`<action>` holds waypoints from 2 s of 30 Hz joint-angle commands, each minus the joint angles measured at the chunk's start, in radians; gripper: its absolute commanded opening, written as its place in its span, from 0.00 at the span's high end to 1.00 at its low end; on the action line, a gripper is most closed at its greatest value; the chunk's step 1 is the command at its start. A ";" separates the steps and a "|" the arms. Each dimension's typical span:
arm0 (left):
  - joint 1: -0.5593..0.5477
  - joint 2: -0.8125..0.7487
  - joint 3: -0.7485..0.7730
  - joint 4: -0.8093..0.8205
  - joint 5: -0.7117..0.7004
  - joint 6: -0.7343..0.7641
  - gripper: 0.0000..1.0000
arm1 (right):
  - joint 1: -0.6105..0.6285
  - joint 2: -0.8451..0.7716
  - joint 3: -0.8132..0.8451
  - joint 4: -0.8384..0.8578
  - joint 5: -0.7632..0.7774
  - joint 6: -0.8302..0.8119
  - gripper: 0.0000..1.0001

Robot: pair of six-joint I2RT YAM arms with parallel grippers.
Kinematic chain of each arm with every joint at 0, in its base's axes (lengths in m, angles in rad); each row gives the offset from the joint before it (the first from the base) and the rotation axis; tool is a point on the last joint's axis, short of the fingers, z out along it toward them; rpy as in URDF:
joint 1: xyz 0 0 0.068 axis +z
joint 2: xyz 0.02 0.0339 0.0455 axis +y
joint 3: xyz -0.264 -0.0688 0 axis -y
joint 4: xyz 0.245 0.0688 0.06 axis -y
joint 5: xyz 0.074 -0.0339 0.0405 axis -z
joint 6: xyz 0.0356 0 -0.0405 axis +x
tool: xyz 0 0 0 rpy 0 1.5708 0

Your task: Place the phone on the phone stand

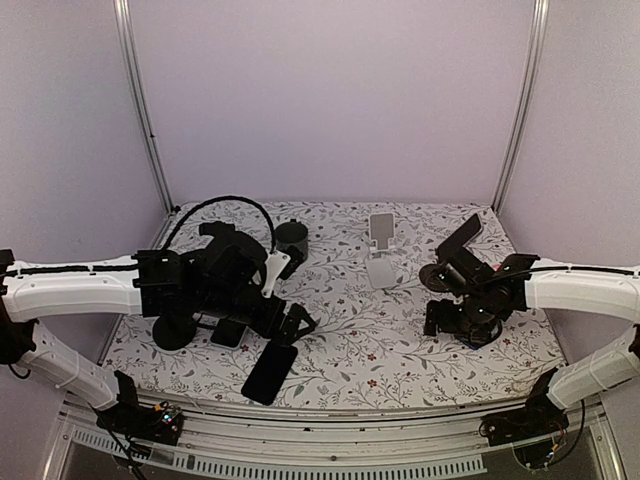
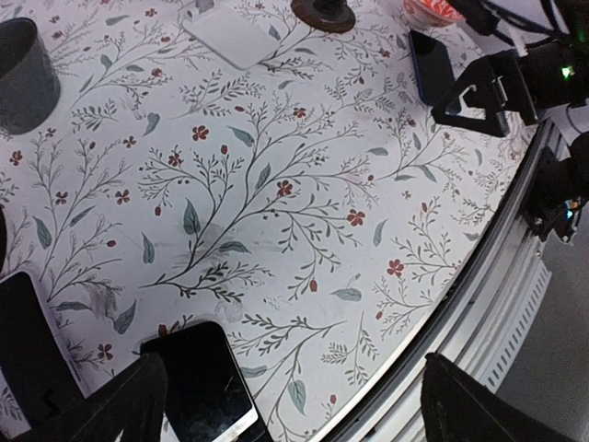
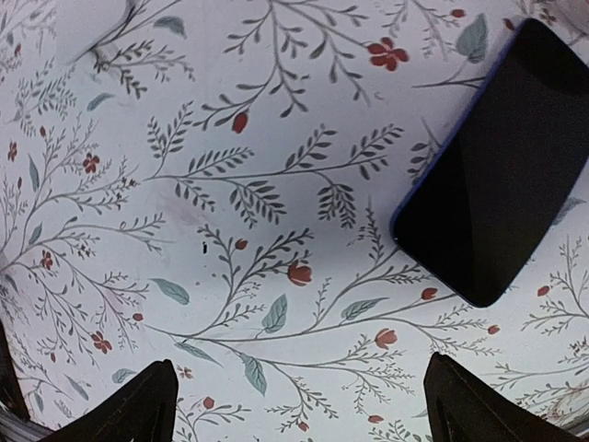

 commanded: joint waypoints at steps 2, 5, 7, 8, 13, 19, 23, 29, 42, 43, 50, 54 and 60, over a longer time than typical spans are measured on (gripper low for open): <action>-0.010 0.013 -0.009 0.023 0.010 0.037 0.03 | -0.006 -0.081 -0.032 -0.099 0.179 0.276 0.04; -0.008 0.013 -0.008 0.025 0.014 0.042 0.03 | -0.042 -0.079 -0.048 -0.118 0.198 0.344 0.05; -0.006 0.012 -0.009 0.025 0.013 0.043 0.03 | -0.079 -0.079 -0.070 -0.121 0.200 0.378 0.05; -0.007 0.011 -0.011 0.025 0.011 0.044 0.03 | -0.098 -0.078 -0.080 -0.122 0.198 0.399 0.04; -0.005 0.006 -0.022 0.031 0.011 0.033 0.03 | -0.155 -0.055 -0.095 -0.104 0.224 0.401 0.04; -0.006 -0.011 -0.045 0.042 0.010 0.009 0.03 | -0.205 0.015 -0.074 -0.076 0.237 0.370 0.01; -0.006 -0.027 -0.056 0.043 0.011 -0.007 0.03 | -0.255 0.078 -0.057 -0.035 0.214 0.337 0.01; -0.005 -0.040 -0.068 0.045 0.007 -0.013 0.03 | -0.285 0.150 -0.005 0.021 0.202 0.265 0.01; -0.005 -0.053 -0.057 0.028 -0.007 -0.018 0.03 | -0.298 0.296 0.055 0.029 0.152 0.285 0.00; -0.005 -0.057 -0.061 0.027 -0.010 -0.021 0.03 | -0.298 0.302 0.058 0.028 0.151 0.287 0.00; -0.005 -0.087 -0.101 0.036 -0.018 -0.053 0.03 | -0.316 0.308 0.043 0.020 0.124 0.305 0.01; -0.006 -0.086 -0.088 0.015 -0.010 -0.058 0.03 | -0.341 0.289 -0.011 0.055 0.085 0.317 0.02; -0.005 -0.087 -0.033 -0.036 -0.026 -0.058 0.03 | -0.357 0.326 -0.029 0.080 0.032 0.263 0.03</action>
